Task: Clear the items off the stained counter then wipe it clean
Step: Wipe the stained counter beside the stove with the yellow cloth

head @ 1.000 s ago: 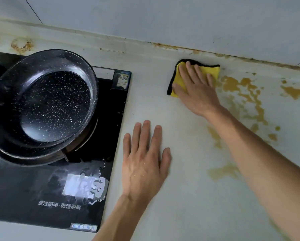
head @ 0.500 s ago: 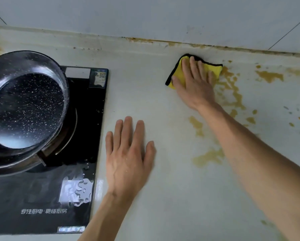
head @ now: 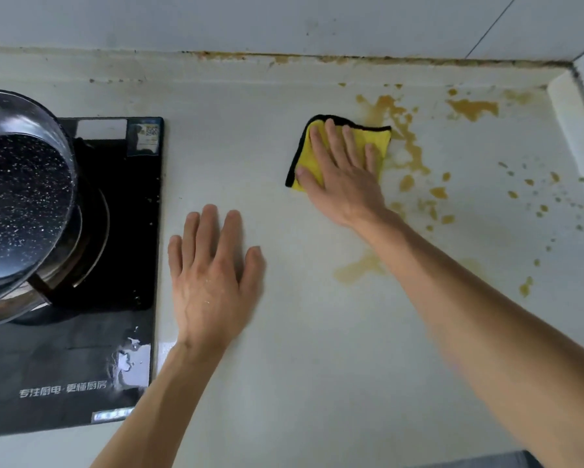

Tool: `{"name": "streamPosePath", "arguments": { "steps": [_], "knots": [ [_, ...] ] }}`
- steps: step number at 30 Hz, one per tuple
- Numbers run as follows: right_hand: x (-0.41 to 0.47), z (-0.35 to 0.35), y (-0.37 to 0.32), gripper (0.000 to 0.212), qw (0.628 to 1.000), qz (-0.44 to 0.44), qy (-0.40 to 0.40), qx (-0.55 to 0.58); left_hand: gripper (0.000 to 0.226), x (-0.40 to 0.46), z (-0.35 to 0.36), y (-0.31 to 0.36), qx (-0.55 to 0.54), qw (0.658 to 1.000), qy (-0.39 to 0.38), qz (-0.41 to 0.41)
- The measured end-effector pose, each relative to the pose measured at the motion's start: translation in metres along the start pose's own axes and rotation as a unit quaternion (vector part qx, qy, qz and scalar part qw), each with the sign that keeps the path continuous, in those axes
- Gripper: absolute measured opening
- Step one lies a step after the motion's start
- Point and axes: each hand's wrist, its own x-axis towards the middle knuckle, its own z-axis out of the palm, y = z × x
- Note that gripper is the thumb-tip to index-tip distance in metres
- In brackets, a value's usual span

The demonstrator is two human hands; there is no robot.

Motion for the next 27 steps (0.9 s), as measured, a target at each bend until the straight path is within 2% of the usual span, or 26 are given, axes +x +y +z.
{"name": "streamPosePath", "arguments": {
  "steps": [4, 7, 11, 15, 17, 21, 23, 27],
  "knots": [
    [-0.084, 0.025, -0.005, 0.075, 0.996, -0.085, 0.019, -0.014, 0.057, -0.001, -0.009, -0.003, -0.013, 0.999, -0.039, 0.007],
    [-0.143, 0.038, 0.020, 0.075, 0.989, -0.140, 0.018, -0.042, 0.057, -0.010, -0.012, 0.002, 0.011, 0.998, -0.059, -0.002],
    [-0.124, 0.027, 0.043, 0.076, 0.995, -0.083, 0.015, -0.046, 0.051, -0.026, -0.017, 0.012, 0.032, 0.996, -0.078, -0.010],
    [-0.084, 0.022, 0.023, 0.076, 0.999, -0.009, 0.026, -0.019, 0.050, -0.041, -0.018, 0.017, 0.040, 0.995, -0.094, -0.008],
    [-0.104, 0.031, 0.017, 0.076, 0.998, -0.028, 0.044, -0.022, 0.052, -0.044, -0.017, 0.016, 0.040, 0.995, -0.096, 0.001],
    [-0.178, 0.046, 0.037, 0.076, 0.989, -0.134, 0.044, -0.040, 0.055, -0.045, -0.014, 0.014, 0.036, 0.996, -0.085, 0.003],
    [-0.182, 0.041, 0.061, 0.076, 0.991, -0.120, 0.028, -0.047, 0.056, -0.047, -0.012, 0.015, 0.033, 0.996, -0.079, -0.002],
    [-0.127, 0.020, 0.081, 0.075, 0.999, -0.022, 0.016, -0.026, 0.058, -0.048, -0.011, 0.018, 0.021, 0.997, -0.078, -0.016]
  ]
}}
